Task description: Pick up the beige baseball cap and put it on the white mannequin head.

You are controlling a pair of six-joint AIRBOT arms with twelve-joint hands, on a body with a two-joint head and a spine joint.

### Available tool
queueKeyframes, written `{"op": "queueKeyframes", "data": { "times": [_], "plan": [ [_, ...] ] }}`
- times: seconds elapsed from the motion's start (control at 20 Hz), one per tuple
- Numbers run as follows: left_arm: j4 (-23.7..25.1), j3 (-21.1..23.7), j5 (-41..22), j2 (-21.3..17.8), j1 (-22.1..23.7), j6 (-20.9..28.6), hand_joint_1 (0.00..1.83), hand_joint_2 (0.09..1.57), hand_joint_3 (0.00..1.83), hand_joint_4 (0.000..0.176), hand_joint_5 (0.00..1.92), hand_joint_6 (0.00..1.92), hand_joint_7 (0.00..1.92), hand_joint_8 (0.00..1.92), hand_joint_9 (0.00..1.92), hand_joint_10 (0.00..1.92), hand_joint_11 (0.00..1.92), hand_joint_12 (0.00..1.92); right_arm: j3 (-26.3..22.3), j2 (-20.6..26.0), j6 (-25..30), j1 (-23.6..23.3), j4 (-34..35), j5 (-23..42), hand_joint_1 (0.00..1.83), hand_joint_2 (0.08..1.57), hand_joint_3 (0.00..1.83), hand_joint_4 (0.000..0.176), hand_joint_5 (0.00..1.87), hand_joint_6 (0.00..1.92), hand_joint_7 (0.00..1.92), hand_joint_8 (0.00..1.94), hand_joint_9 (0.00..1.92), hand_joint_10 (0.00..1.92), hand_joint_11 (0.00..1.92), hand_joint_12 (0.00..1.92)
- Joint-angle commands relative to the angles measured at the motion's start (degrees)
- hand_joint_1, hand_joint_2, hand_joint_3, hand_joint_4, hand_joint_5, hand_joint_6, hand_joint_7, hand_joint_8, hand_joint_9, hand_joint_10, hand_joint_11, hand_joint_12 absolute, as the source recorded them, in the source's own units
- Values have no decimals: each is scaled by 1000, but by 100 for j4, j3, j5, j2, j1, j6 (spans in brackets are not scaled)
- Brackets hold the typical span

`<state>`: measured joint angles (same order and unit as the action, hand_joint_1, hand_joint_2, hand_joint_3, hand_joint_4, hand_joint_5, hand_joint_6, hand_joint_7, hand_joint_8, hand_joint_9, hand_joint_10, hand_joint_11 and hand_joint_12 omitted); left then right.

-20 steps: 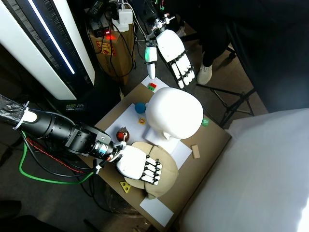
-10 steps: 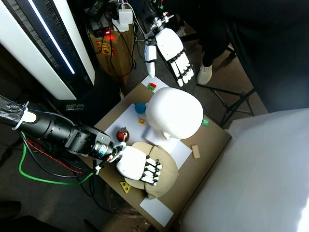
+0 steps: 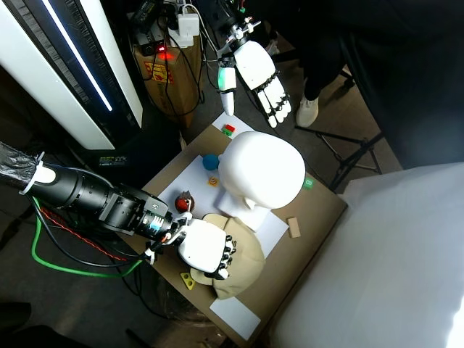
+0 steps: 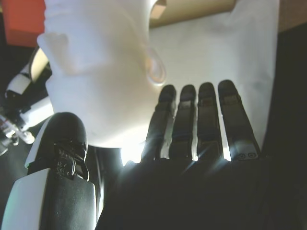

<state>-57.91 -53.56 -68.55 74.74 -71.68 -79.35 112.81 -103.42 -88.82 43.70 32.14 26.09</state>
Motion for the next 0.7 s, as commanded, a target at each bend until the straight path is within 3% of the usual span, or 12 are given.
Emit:
{"op": "queueKeyframes", "data": {
  "times": [0.0,0.05,0.1,0.25,0.45,0.65],
  "plan": [
    [217,1,-490,-22,3,39,0,1161,1,0,42,0,0,0,0,0,0,8,30,33,-2,-38,-39,571,1488,1123,0,0,873,910,1006,848,919,1228,730,1728],
    [217,6,-492,-25,-9,63,0,1161,1,0,34,0,0,0,0,0,0,1,29,32,33,-54,-38,708,1487,1123,0,0,878,920,1006,841,918,1225,729,1727],
    [198,-5,-494,-27,-14,83,0,1161,1,0,34,1,0,0,0,0,0,0,29,34,126,-78,-37,1290,1488,1119,0,0,887,914,1014,824,923,1215,735,1718],
    [198,-7,-502,-34,-29,91,0,1161,1,0,34,1,0,0,0,0,0,0,30,42,173,-103,-34,1762,1488,1119,0,0,887,914,1014,824,923,1215,735,1718],
    [193,-5,-504,-33,-50,137,0,1162,1,0,50,7,0,0,0,0,0,0,30,81,185,-247,516,2173,1489,1114,0,0,900,871,1032,801,921,1213,760,1706],
    [191,-5,-504,-34,-60,184,0,1162,1,0,54,6,12,5,2,1,23,10,17,138,177,-420,641,2458,1489,1114,0,0,901,870,1037,802,921,1215,749,1712]
  ]
}}
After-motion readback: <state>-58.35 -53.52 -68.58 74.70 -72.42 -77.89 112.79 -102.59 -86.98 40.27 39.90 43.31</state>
